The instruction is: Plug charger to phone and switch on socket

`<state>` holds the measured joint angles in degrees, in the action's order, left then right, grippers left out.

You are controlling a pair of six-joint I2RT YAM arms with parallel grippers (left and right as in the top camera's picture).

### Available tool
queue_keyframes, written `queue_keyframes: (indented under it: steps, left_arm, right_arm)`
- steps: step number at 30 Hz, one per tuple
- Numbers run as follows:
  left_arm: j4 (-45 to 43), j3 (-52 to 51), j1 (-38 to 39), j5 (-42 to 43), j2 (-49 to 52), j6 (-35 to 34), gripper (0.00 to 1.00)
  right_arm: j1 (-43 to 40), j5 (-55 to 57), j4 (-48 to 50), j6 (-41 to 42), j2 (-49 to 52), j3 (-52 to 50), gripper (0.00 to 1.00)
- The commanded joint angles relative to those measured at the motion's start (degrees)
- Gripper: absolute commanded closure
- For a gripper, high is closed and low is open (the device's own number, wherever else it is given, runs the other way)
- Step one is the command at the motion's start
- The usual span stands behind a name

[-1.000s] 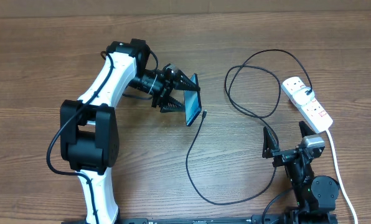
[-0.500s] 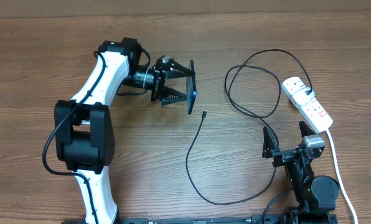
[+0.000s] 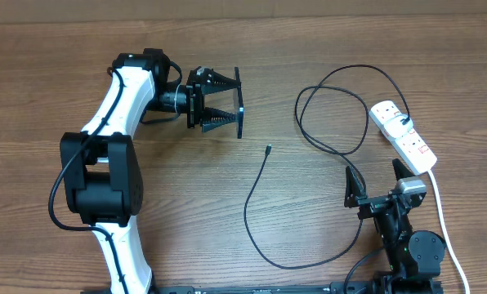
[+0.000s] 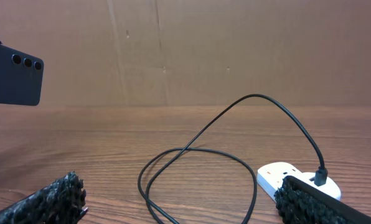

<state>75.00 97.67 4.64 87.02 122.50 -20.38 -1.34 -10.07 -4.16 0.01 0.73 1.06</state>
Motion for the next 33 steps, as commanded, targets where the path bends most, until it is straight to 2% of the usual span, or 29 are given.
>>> queue_keyframes:
  steps: [1,4,7,10,14,16,19,23,26,28,30,33]
  left_arm:
    - [0.0,1.7,-0.2,3.6,0.0,0.5,0.3]
    - [0.0,1.7,-0.2,3.6,0.0,0.5,0.3]
    - [0.0,1.7,-0.2,3.6,0.0,0.5,0.3]
    - [0.0,1.7,-0.2,3.6,0.0,0.5,0.3]
    - [0.0,1.7,-0.2,3.6,0.0,0.5,0.3]
    - [0.0,1.7,-0.2,3.6,0.0,0.5,0.3]
    - [0.0,1.7,-0.2,3.6,0.0,0.5,0.3]
    - [0.0,1.7,-0.2,3.6,0.0,0.5,0.3]
    - [0.0,1.7,-0.2,3.6,0.0,0.5,0.3]
    - [0.0,1.7,-0.2,3.6,0.0,0.5,0.3]
    - [0.0,1.7,-0.2,3.6,0.0,0.5,0.3]
    - [0.0,1.7,-0.2,3.6,0.0,0.5,0.3]
  right_arm:
    - [0.4,0.4,0.4,0.2,-0.6,-0.6,0.0]
    - [0.4,-2.0,4.6,1.3,-0.6,-0.6,0.0]
    - [0.4,-14.5,7.4,9.5,-0.6,-0.6,0.0]
    - [0.4,-23.2,15.0,14.0,-0.6,-0.6,0.0]
    - [0.3,-25.1,27.3,15.3,-0.6,0.6,0.0]
    - [-0.1,-23.7,27.5,15.2,-0.5,3.7,0.0]
    - [-1.4,-22.8,18.0,12.1,1.8,13.3,0.0]
    - [-3.6,-19.0,-8.3,6.2,11.3,31.8,0.0]
    - [-4.0,-16.3,-27.5,0.8,23.0,46.4,0.0]
    - [-4.0,-16.3,-34.1,-1.5,29.7,52.7,0.0]
    - [-4.0,-18.2,-36.1,-1.0,35.7,56.4,0.0]
    - [-4.0,-29.4,-37.4,4.6,42.5,57.9,0.0]
